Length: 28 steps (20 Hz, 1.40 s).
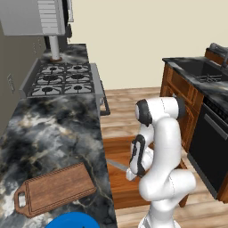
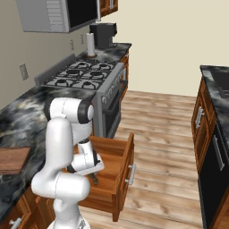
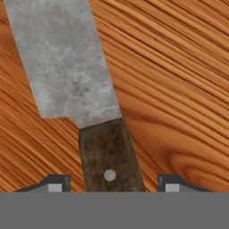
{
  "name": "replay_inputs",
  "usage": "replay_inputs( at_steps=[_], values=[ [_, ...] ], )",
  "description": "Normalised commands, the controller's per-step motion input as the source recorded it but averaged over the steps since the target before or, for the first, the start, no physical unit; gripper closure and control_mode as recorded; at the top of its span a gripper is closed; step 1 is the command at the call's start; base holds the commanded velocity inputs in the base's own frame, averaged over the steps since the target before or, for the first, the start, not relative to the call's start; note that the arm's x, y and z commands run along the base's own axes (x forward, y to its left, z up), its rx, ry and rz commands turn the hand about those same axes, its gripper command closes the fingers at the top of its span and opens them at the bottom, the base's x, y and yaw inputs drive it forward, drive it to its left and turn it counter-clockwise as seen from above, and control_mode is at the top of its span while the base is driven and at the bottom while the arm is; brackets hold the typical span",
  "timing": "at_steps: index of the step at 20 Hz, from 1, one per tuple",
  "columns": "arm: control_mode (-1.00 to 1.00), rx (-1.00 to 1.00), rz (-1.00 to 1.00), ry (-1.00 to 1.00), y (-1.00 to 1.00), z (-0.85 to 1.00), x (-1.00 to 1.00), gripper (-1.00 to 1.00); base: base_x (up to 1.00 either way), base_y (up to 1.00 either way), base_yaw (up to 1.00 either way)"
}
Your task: Pick up the knife from the drawer and place it on the cutting board. Then place the meat from the plate to the cutting board.
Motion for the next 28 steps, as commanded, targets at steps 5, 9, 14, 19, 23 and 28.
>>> replay_inputs(
  at_steps=[5,9,14,19,23,28],
  values=[
    [-1.0,0.0,0.0,-0.02,0.0,0.06,0.0,1.0,0.0,0.0,0.0],
    [-1.0,0.01,-0.02,-0.1,0.0,0.91,0.0,1.0,0.0,0.0,0.0],
    [-1.0,0.0,-0.01,0.0,0.0,1.0,-0.06,1.0,0.0,0.0,0.0],
    [-1.0,0.0,0.0,-0.02,0.0,1.0,-0.2,1.0,0.0,0.0,0.0],
    [-1.0,0.0,0.0,0.0,-0.05,1.0,-0.35,1.0,0.0,0.0,0.0],
    [-1.0,0.0,0.01,0.0,-0.03,1.0,-0.57,1.0,0.0,0.0,0.0]
  ],
)
